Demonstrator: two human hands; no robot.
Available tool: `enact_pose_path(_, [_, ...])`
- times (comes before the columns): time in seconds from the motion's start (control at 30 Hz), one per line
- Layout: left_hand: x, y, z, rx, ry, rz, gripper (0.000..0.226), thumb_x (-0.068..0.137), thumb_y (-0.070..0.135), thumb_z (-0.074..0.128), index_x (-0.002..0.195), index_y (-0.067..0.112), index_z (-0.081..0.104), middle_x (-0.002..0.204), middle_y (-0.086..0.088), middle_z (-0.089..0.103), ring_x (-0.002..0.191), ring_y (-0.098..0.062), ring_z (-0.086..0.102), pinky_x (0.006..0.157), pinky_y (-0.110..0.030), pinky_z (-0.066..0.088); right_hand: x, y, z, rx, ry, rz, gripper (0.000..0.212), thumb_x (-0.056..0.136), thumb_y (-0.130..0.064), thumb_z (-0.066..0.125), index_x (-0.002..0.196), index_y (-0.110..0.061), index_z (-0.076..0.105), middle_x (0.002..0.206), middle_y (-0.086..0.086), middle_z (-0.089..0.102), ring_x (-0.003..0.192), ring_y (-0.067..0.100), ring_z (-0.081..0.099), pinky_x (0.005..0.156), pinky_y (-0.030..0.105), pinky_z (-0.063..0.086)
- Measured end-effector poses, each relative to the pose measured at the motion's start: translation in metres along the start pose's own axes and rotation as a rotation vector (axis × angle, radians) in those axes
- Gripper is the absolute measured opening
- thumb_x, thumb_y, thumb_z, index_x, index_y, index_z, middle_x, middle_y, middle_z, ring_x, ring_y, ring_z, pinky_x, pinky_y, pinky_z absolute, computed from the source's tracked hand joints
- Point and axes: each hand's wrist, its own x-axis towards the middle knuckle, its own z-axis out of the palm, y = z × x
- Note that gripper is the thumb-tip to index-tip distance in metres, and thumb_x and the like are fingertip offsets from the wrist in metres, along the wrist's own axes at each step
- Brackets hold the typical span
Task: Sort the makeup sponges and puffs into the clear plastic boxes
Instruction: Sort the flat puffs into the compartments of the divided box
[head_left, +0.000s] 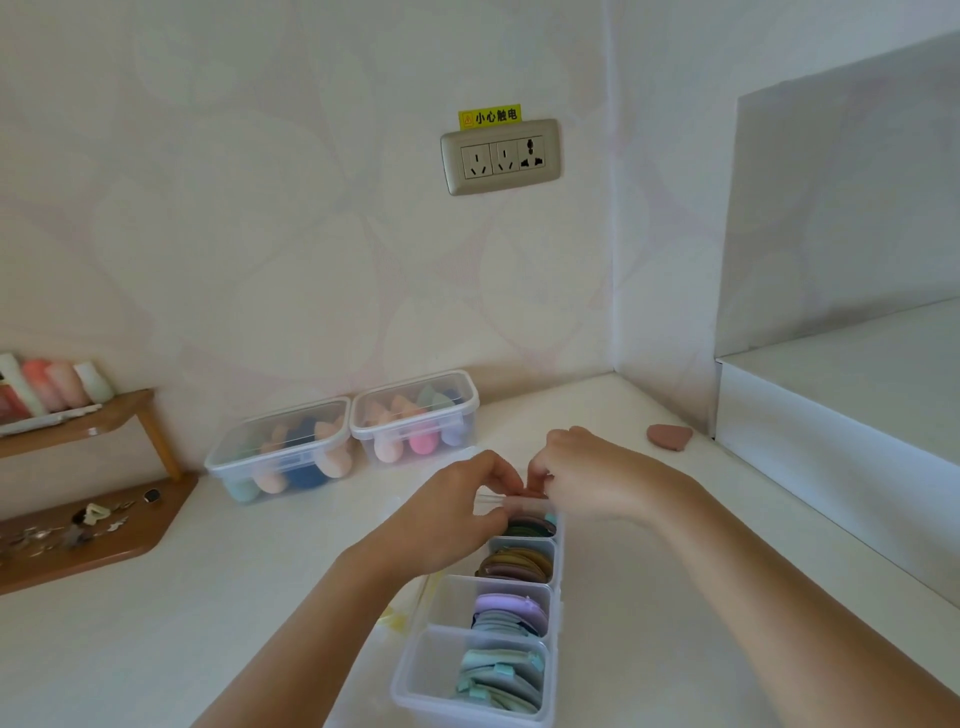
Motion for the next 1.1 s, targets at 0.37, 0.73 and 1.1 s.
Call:
enact_pose_path(0.37, [-0.008, 0.011, -0.005, -0.012, -0.045, 0.059, 0.029, 0.096, 0.020, 0.046, 0.115, 0.033, 0.063, 0.116, 0.019, 0.060, 0.105, 0.003, 0.050, 0.085, -0.003, 0.034, 0.015, 0.100, -0.002, 0.187, 0.503, 0.383, 0.034, 0.092, -0.005, 0.044, 0.111, -0.020, 0.067, 0.121, 0.005, 0.058, 0.116, 0.023, 0.051, 0.091, 0.030, 0.042])
enact_pose_path(0.73, [-0.008, 0.014, -0.008, 0.098, -0.070, 0.128, 0.035, 0.100, 0.021, 0.038, 0.130, 0.031, 0.054, 0.129, 0.016, 0.054, 0.104, 0.008, 0.039, 0.077, 0.011, 0.024, 0.023, 0.125, 0.027, -0.057, 0.262, 0.546, 0.043, 0.097, -0.015, 0.038, 0.140, -0.018, 0.042, 0.136, 0.011, 0.046, 0.131, 0.028, 0.037, 0.099, 0.031, 0.037])
enact_pose_path(1.1, [-0.005, 0.006, -0.001, 0.013, -0.005, 0.010, 0.023, 0.096, 0.035, 0.048, 0.115, 0.029, 0.057, 0.116, 0.015, 0.062, 0.107, -0.002, 0.054, 0.091, -0.017, 0.044, 0.011, 0.102, 0.011, 0.319, 0.478, 0.476, 0.019, 0.079, -0.002, 0.048, 0.069, -0.018, 0.051, 0.083, 0.000, 0.061, 0.077, 0.020, 0.051, 0.054, 0.023, 0.034])
